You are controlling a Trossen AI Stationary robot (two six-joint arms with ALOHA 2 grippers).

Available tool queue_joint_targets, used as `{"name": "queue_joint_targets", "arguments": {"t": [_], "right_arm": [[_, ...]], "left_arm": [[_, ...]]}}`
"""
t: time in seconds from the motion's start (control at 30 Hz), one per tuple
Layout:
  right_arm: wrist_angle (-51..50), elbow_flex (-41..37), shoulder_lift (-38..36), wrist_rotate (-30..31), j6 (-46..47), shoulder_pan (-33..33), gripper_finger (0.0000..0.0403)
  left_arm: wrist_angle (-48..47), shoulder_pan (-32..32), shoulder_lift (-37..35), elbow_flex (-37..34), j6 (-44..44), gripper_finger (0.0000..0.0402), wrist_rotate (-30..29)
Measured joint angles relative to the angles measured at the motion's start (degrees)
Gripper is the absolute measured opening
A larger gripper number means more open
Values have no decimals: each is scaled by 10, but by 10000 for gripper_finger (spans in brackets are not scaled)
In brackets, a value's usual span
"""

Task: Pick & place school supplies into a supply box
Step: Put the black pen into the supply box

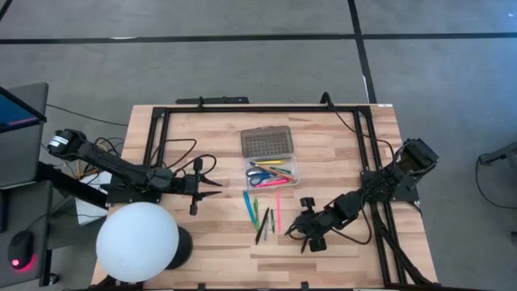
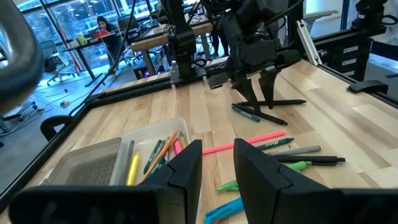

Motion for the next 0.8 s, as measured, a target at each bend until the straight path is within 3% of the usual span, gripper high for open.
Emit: {"name": "queue_joint_targets", "arguments": {"t": [0.4, 0.8], "right_arm": [[-22, 0, 0, 1, 23, -1, 70], [-56, 0, 0, 10, 60, -17, 67]], "left_arm": [[0, 0, 0, 0, 0, 87, 0], [-2, 0, 0, 0, 0, 86, 0]]}}
